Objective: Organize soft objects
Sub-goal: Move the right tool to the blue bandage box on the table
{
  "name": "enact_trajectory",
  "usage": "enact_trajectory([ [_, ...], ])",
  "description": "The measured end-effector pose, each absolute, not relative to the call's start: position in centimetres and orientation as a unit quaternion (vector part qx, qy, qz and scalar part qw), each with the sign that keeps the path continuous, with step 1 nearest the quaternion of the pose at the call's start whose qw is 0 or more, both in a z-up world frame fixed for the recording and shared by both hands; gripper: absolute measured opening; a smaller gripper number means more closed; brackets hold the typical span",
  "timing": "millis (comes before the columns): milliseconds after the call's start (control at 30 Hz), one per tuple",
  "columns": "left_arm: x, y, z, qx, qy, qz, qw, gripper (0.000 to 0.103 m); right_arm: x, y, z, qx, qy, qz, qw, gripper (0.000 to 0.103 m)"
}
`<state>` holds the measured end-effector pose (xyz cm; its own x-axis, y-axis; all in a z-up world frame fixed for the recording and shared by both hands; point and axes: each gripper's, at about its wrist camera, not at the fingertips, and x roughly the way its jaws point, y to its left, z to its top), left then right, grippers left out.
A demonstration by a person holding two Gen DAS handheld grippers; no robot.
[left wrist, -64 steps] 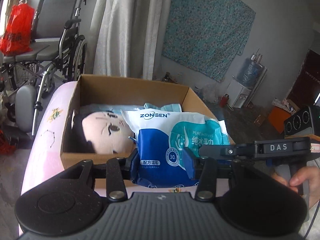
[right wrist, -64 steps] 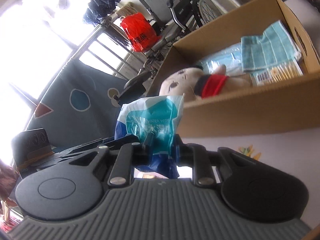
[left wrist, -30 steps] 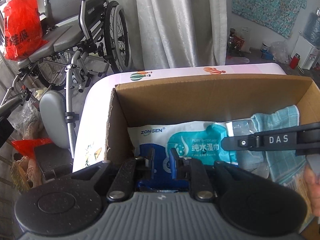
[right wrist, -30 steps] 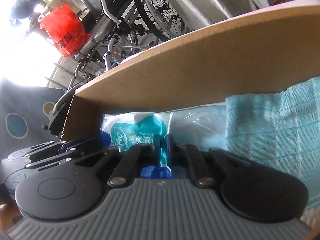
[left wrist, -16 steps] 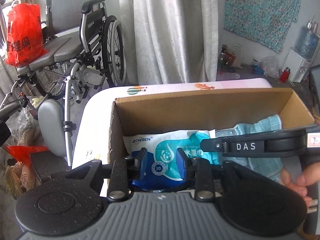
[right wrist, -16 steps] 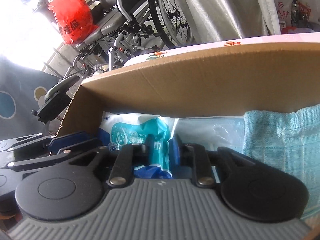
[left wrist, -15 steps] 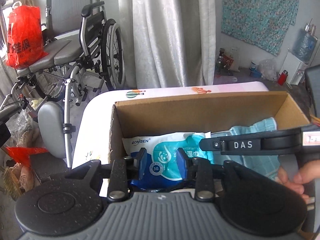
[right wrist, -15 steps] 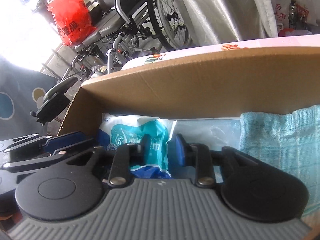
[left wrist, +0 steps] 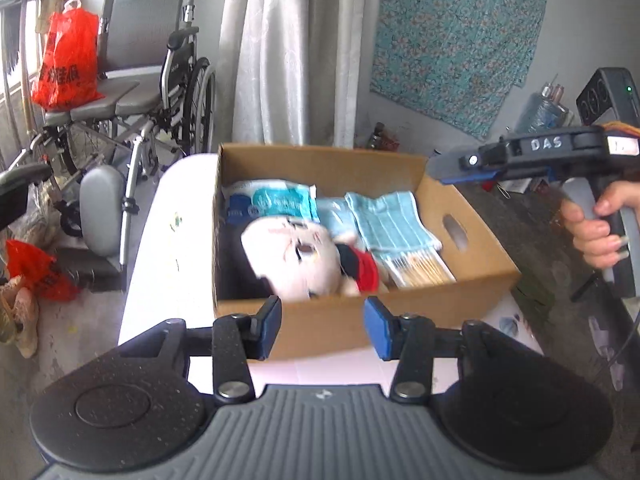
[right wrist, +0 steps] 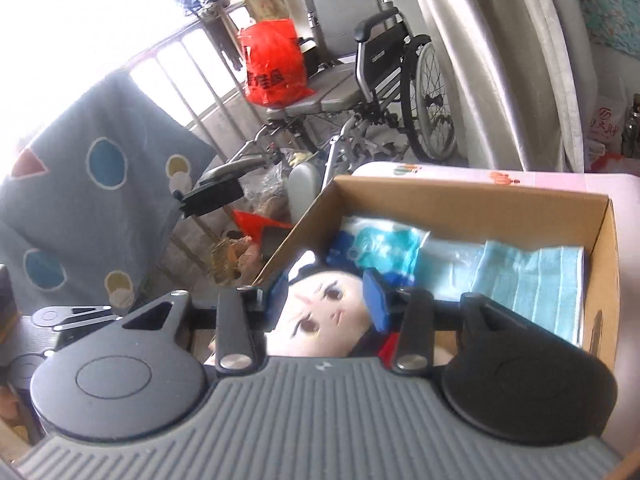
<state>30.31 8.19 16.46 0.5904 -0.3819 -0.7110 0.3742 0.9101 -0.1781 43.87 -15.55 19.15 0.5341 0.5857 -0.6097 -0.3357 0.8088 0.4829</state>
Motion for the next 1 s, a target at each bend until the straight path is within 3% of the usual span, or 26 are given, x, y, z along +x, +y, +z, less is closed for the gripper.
enact_trajectory([
  [300, 16.5, 4.9, 7.1, 0.063, 0.441, -0.325, 0.835, 0.046, 27.1, -18.1, 14.8, 0.148, 0.449, 0.269, 0.839, 0.041],
  [567, 11.4, 4.2, 4.4, 0.105, 0.469, -0.355, 0.802, 0.046, 14.3, -17.3, 8.8, 0.144, 0.537, 0.309, 0.772, 0.041],
  [700, 10.7, 3.5, 2.9, 0.122, 0.478, -0.331, 0.804, 0.046, 11.1, -15.0, 8.0, 0.107, 0.556, 0.325, 0.757, 0.042],
  [1000, 12.7, 4.1, 3.1, 0.055, 0.468, -0.293, 0.832, 0.03, 12.0, -12.9, 6.6, 0.064, 0.549, 0.243, 0.797, 0.044],
])
